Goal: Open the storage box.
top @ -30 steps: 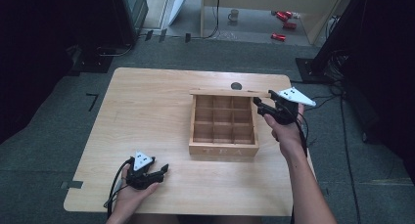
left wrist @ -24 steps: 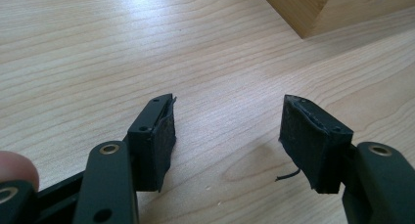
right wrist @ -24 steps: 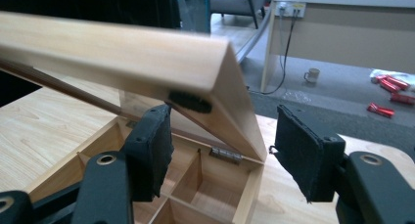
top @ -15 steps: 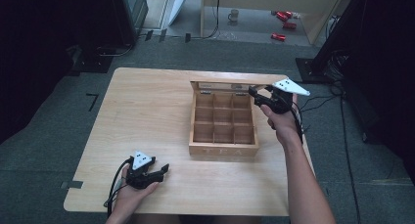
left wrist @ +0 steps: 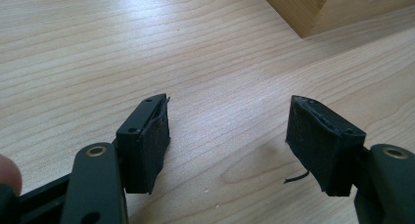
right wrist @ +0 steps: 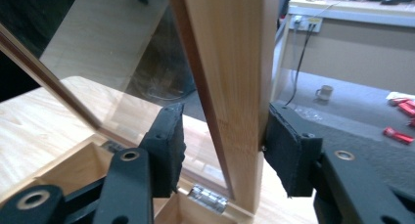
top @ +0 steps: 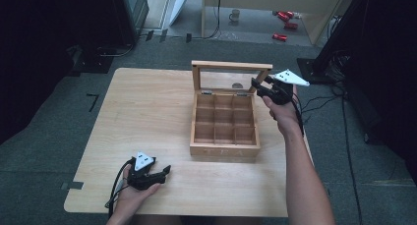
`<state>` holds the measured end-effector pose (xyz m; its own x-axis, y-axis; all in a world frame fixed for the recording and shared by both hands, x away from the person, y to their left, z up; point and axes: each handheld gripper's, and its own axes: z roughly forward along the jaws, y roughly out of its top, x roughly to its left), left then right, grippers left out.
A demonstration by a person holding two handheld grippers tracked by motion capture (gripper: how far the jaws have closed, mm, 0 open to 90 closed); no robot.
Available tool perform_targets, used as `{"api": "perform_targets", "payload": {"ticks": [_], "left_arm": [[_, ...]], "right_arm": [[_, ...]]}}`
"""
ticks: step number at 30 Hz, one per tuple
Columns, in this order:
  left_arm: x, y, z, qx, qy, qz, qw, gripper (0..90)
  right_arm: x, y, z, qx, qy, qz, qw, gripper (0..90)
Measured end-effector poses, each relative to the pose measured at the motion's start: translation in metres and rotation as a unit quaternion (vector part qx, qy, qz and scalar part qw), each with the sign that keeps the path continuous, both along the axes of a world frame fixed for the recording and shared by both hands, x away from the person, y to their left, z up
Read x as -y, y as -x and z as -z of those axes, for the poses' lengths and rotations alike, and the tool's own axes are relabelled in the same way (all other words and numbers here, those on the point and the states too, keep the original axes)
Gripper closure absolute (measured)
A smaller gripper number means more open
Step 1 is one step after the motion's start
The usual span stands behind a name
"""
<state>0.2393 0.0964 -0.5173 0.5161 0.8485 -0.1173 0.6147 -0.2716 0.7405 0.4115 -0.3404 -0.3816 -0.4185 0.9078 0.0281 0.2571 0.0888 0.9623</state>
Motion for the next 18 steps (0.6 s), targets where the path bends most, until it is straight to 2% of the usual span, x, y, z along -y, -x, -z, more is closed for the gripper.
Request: {"api": "perform_targets", "payload": {"ticks": [8, 18], "left_arm": [[0.001, 0.000, 0.000, 0.000, 0.000, -0.001, 1.0000, 32.6], [0.001, 0.000, 0.000, 0.003, -0.003, -0.003, 1.0000, 32.4]], "right_arm": [[0.000, -0.015, -0.001, 0.015, 0.015, 0.016, 0.9997, 59.2], [0.001, -0.032, -0.002, 0.008, 0.000, 0.032, 0.9995, 62.8]]}}
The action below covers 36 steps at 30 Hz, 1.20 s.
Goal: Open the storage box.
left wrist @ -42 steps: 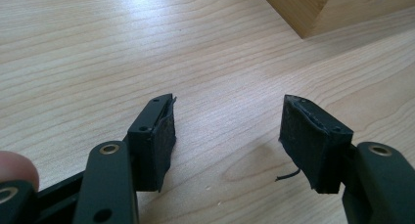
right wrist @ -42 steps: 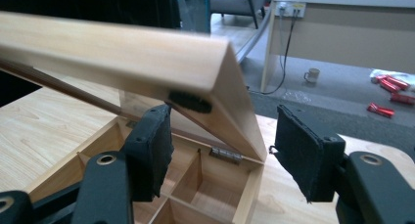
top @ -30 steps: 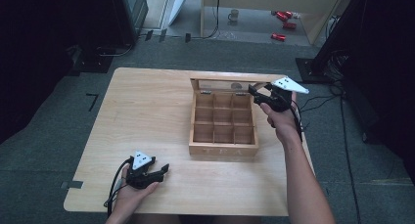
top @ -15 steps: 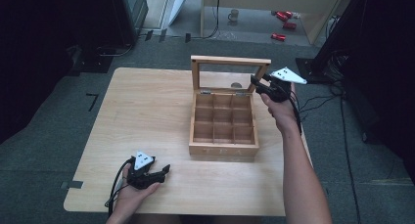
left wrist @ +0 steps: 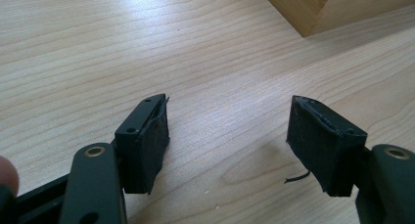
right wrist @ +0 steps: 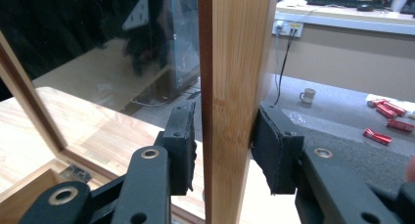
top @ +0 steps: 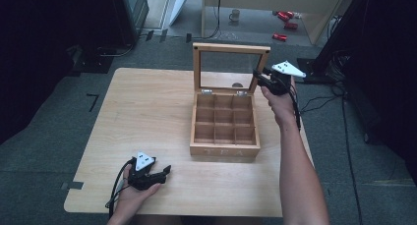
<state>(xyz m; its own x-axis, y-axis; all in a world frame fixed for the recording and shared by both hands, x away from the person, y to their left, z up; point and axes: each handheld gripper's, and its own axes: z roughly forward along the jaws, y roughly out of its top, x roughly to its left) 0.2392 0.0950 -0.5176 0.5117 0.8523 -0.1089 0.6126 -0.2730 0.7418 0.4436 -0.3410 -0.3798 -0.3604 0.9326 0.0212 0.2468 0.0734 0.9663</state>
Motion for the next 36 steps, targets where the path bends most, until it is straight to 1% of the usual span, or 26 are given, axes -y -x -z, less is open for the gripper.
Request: {"api": "perform_targets", "payload": {"ticks": [1, 2, 4, 5, 9, 10, 14, 17, 19, 23, 26, 28, 31, 32, 36], "left_arm": [[0.000, 0.000, 0.000, 0.000, 0.000, 0.000, 1.0000, 32.4], [0.000, 0.000, 0.000, 0.001, -0.001, 0.000, 1.0000, 32.1], [0.000, 0.000, 0.000, 0.001, -0.006, 0.001, 1.0000, 32.0], [0.001, 0.000, 0.000, 0.001, -0.007, 0.001, 1.0000, 31.6], [0.001, 0.000, 0.000, 0.002, -0.008, 0.001, 1.0000, 31.1], [0.001, 0.000, 0.000, 0.002, -0.007, 0.001, 1.0000, 30.9], [0.002, 0.001, 0.000, 0.002, -0.008, 0.001, 1.0000, 30.1], [0.004, 0.001, 0.000, 0.002, -0.019, 0.007, 0.9998, 27.3], [0.005, 0.001, 0.000, 0.003, -0.025, 0.005, 0.9997, 25.1], [0.006, 0.001, 0.000, 0.001, -0.030, 0.004, 0.9995, 21.0], [0.006, 0.001, 0.000, 0.002, -0.034, 0.003, 0.9994, 19.9], [0.008, 0.002, 0.000, 0.003, -0.039, 0.003, 0.9992, 19.7], [0.008, 0.002, 0.000, 0.003, -0.040, 0.002, 0.9992, 19.7], [0.008, 0.002, 0.000, 0.003, -0.040, 0.003, 0.9992, 19.7], [0.008, 0.002, 0.001, 0.005, -0.042, 0.002, 0.9991, 19.7]], "right_arm": [[0.000, -0.002, 0.000, -0.001, 0.001, 0.005, 1.0000, 66.4], [0.000, -0.005, -0.001, -0.008, -0.009, 0.020, 0.9997, 66.4], [-0.001, -0.007, -0.001, -0.008, -0.009, 0.024, 0.9996, 66.4], [-0.002, -0.011, -0.001, -0.011, -0.014, 0.034, 0.9993, 66.5], [-0.004, -0.015, -0.001, -0.015, -0.021, 0.044, 0.9987, 66.6], [-0.006, -0.019, 0.000, -0.019, -0.027, 0.056, 0.9979, 66.7], [-0.010, -0.024, -0.001, -0.027, -0.031, 0.076, 0.9962, 66.9], [-0.014, -0.030, -0.001, -0.035, -0.035, 0.093, 0.9944, 67.0], [-0.015, -0.032, 0.000, -0.036, -0.039, 0.100, 0.9936, 67.1], [-0.017, -0.036, 0.002, -0.036, -0.045, 0.110, 0.9923, 67.1], [-0.018, -0.038, 0.002, -0.040, -0.044, 0.112, 0.9919, 67.1], [-0.018, -0.040, 0.001, -0.047, -0.044, 0.115, 0.9912, 66.9], [-0.019, -0.040, -0.001, -0.053, -0.044, 0.118, 0.9906, 66.3], [-0.018, -0.040, -0.001, -0.053, -0.045, 0.118, 0.9906, 65.4], [-0.014, -0.037, -0.004, -0.056, -0.061, 0.115, 0.9899, 56.8]]}}
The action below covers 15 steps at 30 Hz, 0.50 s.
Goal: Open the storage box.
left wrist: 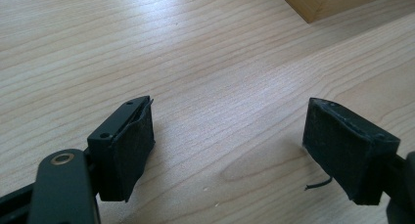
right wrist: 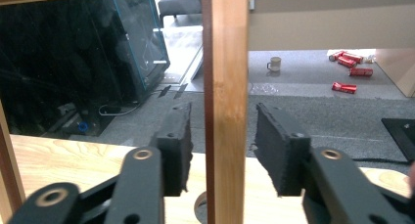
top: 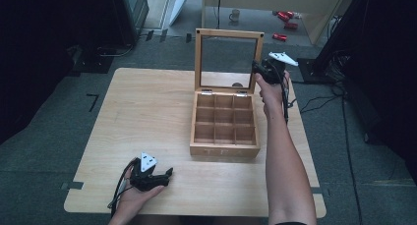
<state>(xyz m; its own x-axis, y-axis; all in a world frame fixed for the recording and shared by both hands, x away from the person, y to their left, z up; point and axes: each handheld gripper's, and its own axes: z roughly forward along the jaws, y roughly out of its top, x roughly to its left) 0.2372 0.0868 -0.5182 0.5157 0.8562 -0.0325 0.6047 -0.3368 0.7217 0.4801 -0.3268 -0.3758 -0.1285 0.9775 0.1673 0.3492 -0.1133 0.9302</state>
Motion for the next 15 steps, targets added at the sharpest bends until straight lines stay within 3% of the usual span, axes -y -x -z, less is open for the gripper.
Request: {"api": "perform_targets", "payload": {"ticks": [12, 15], "left_arm": [[0.001, 0.000, 0.000, 0.001, -0.002, 0.000, 1.0000, 19.7], [0.001, 0.000, 0.000, 0.001, -0.004, 0.000, 1.0000, 19.7]], "right_arm": [[0.012, 0.030, 0.004, -0.004, -0.003, -0.019, 0.9998, 45.9], [0.013, 0.048, 0.010, -0.011, 0.008, -0.028, 0.9995, 39.4]]}}
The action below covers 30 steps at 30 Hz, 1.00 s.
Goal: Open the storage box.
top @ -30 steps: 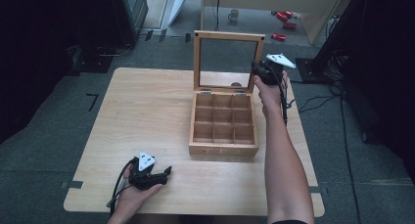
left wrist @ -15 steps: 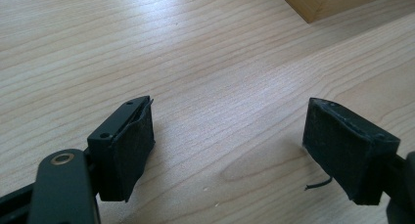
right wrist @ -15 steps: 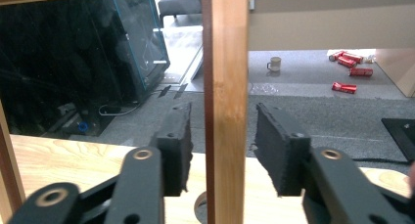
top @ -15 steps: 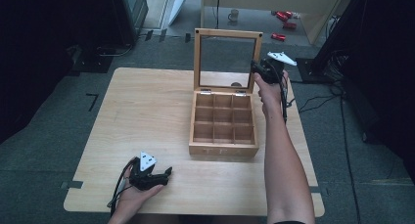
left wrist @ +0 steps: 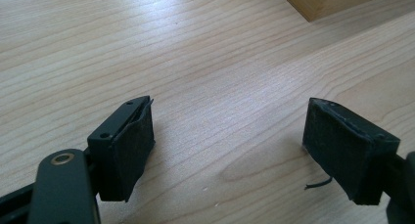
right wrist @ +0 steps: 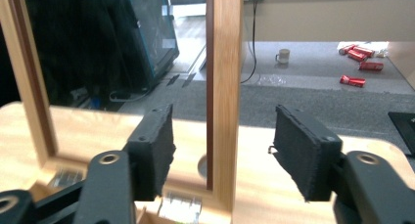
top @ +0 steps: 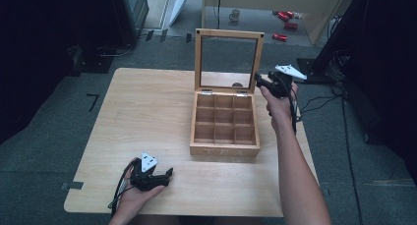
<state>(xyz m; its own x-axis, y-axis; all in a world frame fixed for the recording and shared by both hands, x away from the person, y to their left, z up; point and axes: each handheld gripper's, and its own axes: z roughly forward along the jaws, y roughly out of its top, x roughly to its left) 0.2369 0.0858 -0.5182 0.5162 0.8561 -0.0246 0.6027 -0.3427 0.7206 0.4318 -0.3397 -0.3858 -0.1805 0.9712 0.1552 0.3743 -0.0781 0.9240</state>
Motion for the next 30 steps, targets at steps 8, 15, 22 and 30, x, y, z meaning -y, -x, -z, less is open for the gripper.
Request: {"api": "perform_targets", "payload": {"ticks": [8, 15, 22, 30], "left_arm": [[0.001, 0.000, 0.000, 0.001, -0.004, -0.001, 1.0000, 19.7], [0.001, 0.000, 0.000, 0.002, -0.007, -0.001, 1.0000, 19.7], [0.002, 0.001, 0.000, 0.002, -0.008, -0.001, 1.0000, 19.6], [0.002, 0.001, 0.000, 0.003, -0.008, -0.002, 1.0000, 19.6]], "right_arm": [[0.005, 0.039, 0.018, -0.022, 0.008, -0.018, 0.9996, 26.7], [0.009, 0.072, 0.031, -0.040, 0.007, -0.016, 0.9990, 13.3], [0.012, 0.103, 0.038, -0.042, 0.013, -0.027, 0.9987, 10.3], [0.017, 0.138, 0.052, -0.043, 0.018, -0.023, 0.9987, 9.1]]}}
